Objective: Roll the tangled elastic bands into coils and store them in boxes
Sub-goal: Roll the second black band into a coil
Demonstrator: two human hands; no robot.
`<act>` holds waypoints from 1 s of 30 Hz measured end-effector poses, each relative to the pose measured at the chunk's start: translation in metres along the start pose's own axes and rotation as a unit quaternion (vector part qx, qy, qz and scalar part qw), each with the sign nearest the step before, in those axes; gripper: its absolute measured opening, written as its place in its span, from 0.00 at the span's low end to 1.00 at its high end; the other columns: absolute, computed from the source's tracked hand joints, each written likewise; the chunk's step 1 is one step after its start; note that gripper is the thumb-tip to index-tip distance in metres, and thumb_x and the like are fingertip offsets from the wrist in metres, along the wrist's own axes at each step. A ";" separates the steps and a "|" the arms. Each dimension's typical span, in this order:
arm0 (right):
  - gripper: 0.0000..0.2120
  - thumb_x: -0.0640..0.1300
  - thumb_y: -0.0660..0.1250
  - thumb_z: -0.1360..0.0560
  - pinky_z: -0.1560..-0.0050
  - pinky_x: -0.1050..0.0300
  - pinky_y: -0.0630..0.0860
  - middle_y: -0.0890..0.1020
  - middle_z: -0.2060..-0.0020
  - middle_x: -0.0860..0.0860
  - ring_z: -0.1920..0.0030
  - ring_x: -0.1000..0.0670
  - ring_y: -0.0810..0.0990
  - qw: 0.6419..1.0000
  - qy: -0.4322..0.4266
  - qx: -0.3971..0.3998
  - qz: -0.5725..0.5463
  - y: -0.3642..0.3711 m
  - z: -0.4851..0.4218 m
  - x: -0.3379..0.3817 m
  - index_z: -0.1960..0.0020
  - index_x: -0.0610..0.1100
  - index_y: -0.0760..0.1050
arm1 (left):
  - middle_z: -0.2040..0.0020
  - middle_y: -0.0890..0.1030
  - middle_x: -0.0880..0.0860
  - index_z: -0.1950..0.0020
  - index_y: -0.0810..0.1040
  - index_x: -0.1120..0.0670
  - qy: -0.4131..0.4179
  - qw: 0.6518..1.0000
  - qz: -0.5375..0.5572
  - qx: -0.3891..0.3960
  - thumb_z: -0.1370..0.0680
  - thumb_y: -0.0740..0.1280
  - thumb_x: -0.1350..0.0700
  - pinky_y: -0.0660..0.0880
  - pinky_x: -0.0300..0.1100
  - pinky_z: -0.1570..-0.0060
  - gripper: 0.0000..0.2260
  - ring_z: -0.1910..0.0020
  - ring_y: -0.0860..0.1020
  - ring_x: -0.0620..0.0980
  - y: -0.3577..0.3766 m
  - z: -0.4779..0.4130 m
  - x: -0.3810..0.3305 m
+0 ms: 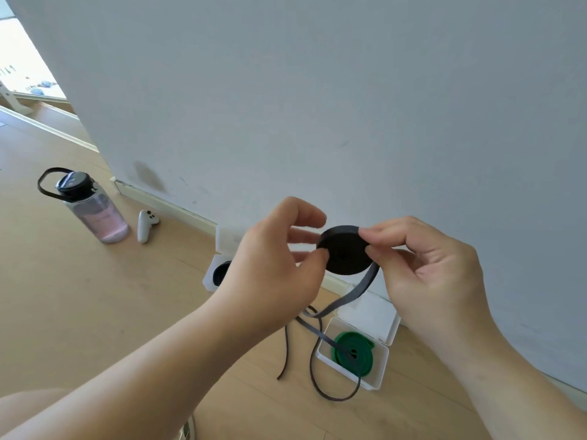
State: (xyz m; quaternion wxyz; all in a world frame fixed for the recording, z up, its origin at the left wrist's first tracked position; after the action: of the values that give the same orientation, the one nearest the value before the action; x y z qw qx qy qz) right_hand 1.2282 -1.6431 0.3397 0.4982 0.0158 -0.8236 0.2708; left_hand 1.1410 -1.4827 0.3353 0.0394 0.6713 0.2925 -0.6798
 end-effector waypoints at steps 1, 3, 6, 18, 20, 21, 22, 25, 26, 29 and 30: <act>0.17 0.26 0.71 0.25 0.53 0.71 0.77 0.85 0.58 0.55 0.53 0.56 0.85 0.999 -0.024 0.004 0.023 0.000 0.000 -0.002 0.55 0.48 0.86 | 0.49 0.84 0.40 0.45 0.78 0.46 0.038 0.999 -0.019 0.008 0.22 0.72 0.61 0.79 0.30 0.56 0.11 0.48 0.82 0.36 0.000 0.001 0.000; 0.16 0.25 0.70 0.24 0.53 0.70 0.77 0.85 0.57 0.54 0.53 0.54 0.84 0.995 -0.073 0.010 0.072 0.001 0.001 -0.004 0.54 0.45 0.86 | 0.50 0.83 0.39 0.43 0.80 0.47 0.096 0.993 -0.067 0.030 0.22 0.72 0.62 0.81 0.34 0.54 0.12 0.48 0.81 0.37 0.001 0.002 0.000; 0.15 0.26 0.71 0.25 0.53 0.72 0.76 0.86 0.56 0.55 0.53 0.56 0.84 0.992 -0.086 0.006 0.088 0.002 0.003 -0.003 0.53 0.45 0.87 | 0.52 0.83 0.39 0.45 0.80 0.45 0.082 0.993 -0.085 0.029 0.22 0.71 0.62 0.82 0.44 0.52 0.13 0.50 0.81 0.40 0.002 0.001 0.002; 0.21 0.29 0.73 0.25 0.51 0.66 0.80 0.86 0.56 0.56 0.51 0.54 0.85 0.999 0.027 0.010 -0.016 0.002 -0.003 -0.001 0.51 0.57 0.86 | 0.51 0.86 0.47 0.50 0.79 0.51 -0.075 0.992 0.102 -0.011 0.21 0.72 0.61 0.83 0.38 0.51 0.06 0.54 0.86 0.43 0.005 -0.004 0.004; 0.20 0.28 0.71 0.24 0.53 0.66 0.78 0.84 0.56 0.54 0.52 0.51 0.84 0.999 -0.008 0.028 0.016 0.004 -0.001 -0.002 0.52 0.54 0.87 | 0.47 0.83 0.40 0.44 0.78 0.46 0.013 1.000 -0.026 -0.008 0.21 0.71 0.58 0.79 0.30 0.51 0.10 0.48 0.82 0.36 0.005 -0.001 0.003; 0.19 0.28 0.71 0.24 0.53 0.66 0.78 0.83 0.57 0.54 0.52 0.51 0.84 0.999 -0.020 0.038 0.025 0.005 0.001 -0.003 0.51 0.52 0.87 | 0.45 0.82 0.39 0.41 0.78 0.46 0.050 0.997 -0.052 -0.001 0.21 0.71 0.59 0.79 0.32 0.49 0.12 0.46 0.81 0.36 0.005 -0.001 0.003; 0.18 0.28 0.72 0.25 0.53 0.65 0.79 0.84 0.57 0.54 0.52 0.51 0.84 0.998 -0.031 0.042 0.034 0.005 0.002 -0.003 0.51 0.51 0.88 | 0.44 0.83 0.39 0.39 0.79 0.47 0.077 0.995 -0.067 0.010 0.21 0.70 0.61 0.80 0.35 0.47 0.13 0.45 0.81 0.37 0.006 -0.001 0.005; 0.19 0.27 0.74 0.28 0.55 0.68 0.79 0.86 0.59 0.56 0.56 0.54 0.86 0.999 -0.002 0.023 0.030 0.003 0.001 -0.002 0.54 0.52 0.87 | 0.50 0.85 0.41 0.40 0.81 0.48 0.106 0.989 -0.096 0.025 0.22 0.69 0.64 0.82 0.40 0.47 0.14 0.48 0.83 0.40 0.006 0.000 0.007; 0.18 0.29 0.76 0.29 0.57 0.70 0.78 0.87 0.61 0.58 0.59 0.57 0.87 0.999 0.032 0.013 0.006 0.001 0.000 -0.001 0.56 0.54 0.86 | 0.52 0.85 0.41 0.42 0.82 0.47 0.097 0.992 -0.084 0.019 0.22 0.70 0.64 0.82 0.38 0.49 0.14 0.49 0.82 0.40 0.006 -0.001 0.007; 0.14 0.36 0.80 0.31 0.56 0.70 0.80 0.88 0.62 0.59 0.61 0.59 0.87 0.994 0.073 -0.023 -0.073 -0.002 -0.003 -0.002 0.57 0.55 0.85 | 0.53 0.85 0.40 0.46 0.82 0.44 0.034 0.999 0.011 -0.011 0.21 0.71 0.63 0.80 0.31 0.52 0.14 0.51 0.83 0.38 0.002 -0.003 0.003; 0.13 0.36 0.79 0.30 0.54 0.70 0.80 0.88 0.61 0.59 0.59 0.59 0.87 0.993 0.077 -0.026 -0.091 -0.002 -0.004 -0.001 0.55 0.54 0.85 | 0.52 0.86 0.42 0.46 0.82 0.44 0.015 0.999 0.048 -0.020 0.21 0.71 0.64 0.81 0.34 0.50 0.13 0.51 0.84 0.40 0.001 -0.004 0.002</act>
State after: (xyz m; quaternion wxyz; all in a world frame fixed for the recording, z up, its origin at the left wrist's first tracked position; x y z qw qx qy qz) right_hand 1.2325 -1.6435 0.3409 0.5829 0.0569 -0.7847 0.2029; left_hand 1.1448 -1.4809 0.3330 0.0807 0.6937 0.2742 -0.6611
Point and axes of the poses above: each hand's wrist, its own z-axis away from the middle knuckle, its own y-axis out of the palm, x = y × z, the point moved 1 cm from there along -z, towards the middle knuckle
